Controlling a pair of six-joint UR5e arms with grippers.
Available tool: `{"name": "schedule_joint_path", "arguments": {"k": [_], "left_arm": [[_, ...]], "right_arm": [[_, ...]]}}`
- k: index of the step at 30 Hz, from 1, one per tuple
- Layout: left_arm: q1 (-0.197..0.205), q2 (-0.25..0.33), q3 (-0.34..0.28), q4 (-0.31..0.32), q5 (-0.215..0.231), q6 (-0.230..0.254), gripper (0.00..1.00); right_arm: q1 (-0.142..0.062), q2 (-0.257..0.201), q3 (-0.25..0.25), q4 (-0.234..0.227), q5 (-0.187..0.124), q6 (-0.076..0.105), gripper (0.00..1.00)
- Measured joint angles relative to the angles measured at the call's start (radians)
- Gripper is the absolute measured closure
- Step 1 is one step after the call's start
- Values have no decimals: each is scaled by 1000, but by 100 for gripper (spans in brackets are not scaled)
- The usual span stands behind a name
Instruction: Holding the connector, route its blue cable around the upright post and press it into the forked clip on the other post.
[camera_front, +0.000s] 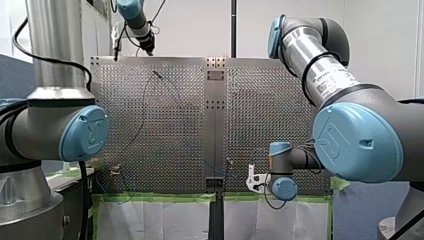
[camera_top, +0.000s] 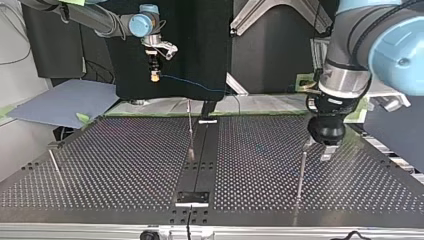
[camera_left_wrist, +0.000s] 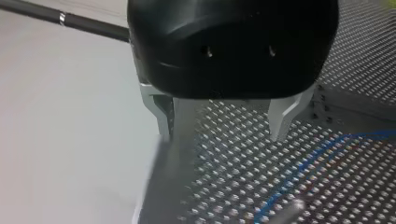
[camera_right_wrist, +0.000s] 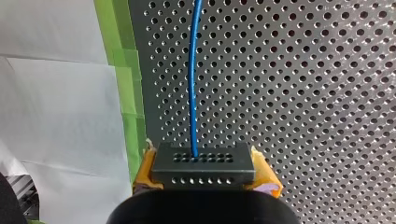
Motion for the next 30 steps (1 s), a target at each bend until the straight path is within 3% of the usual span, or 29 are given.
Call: {"name": "schedule_joint_path", "arguments": {"k": [10,22,30], "left_arm": [[-9,-66,-30,40,-34,1,0],[-11,-69,-30,41,-78,2,0],[-11,-69,-30,41,-84,2,0]], "right_arm": [[1,0,0,0,0,0,100],[3,0,0,0,0,0,100],[3,0,0,0,0,0,100]]}}
